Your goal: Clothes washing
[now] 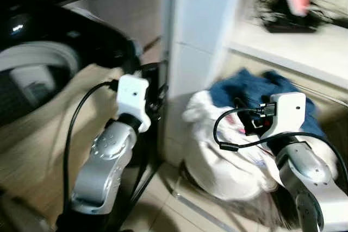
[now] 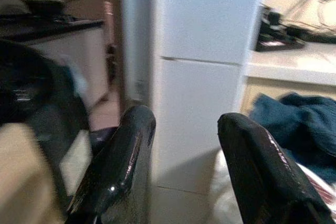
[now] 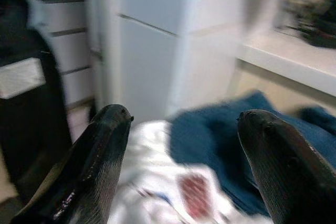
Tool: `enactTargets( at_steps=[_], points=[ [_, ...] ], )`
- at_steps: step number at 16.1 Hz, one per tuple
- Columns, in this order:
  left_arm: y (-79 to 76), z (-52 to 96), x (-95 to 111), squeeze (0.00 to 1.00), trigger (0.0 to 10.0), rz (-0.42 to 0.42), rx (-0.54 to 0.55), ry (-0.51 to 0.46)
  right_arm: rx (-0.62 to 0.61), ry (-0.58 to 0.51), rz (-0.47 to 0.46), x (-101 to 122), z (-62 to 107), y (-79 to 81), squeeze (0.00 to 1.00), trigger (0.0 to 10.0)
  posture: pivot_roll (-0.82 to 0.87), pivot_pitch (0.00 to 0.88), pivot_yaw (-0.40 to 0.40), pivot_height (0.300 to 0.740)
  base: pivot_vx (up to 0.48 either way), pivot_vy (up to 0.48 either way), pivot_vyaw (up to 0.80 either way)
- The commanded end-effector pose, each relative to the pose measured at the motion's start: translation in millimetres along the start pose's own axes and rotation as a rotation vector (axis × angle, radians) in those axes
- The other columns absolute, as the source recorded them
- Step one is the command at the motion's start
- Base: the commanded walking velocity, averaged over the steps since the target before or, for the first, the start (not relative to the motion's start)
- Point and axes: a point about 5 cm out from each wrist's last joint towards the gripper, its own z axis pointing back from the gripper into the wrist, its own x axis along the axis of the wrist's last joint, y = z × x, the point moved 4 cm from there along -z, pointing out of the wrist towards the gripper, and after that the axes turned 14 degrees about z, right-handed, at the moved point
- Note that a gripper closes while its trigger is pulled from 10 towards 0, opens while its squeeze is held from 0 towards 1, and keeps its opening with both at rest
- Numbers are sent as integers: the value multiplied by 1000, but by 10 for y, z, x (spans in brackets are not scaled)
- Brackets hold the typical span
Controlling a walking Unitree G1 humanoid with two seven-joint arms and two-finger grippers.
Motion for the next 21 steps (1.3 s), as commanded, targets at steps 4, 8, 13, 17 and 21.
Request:
enactTargets(
  at_steps=[4, 8, 13, 17, 21],
  points=[
    [-35, -33, 39, 0, 10000, -15, -20, -1, -41, -37, -27, 82, 13, -58, 0, 10000, -101, 1, -29, 740, 309, 0, 192],
    [-62, -27, 18, 0, 10000, 13, -44, 13, -75, -5, -22, 25, 22, -82, 0, 10000, -95, 3, -30, 740, 222, 0, 0],
    [-106, -10, -44, 0, 10000, -14, -106, 50, -245, 312, 15, -471, 123, -379, 0, 10000, -100, 0, -23, 740, 0, 0, 0],
    [-161, 3, -60, 0, 10000, -18, -182, 84, -343, 460, -1, -664, 197, -607, 1000, 10000, -98, 0, -22, 740, 0, 0, 0],
    [-243, 46, -135, 0, 10000, 0, -246, 134, -336, 567, 1, -807, 213, -862, 1000, 10000, -96, 0, -20, 740, 0, 0, 0]
  ],
)
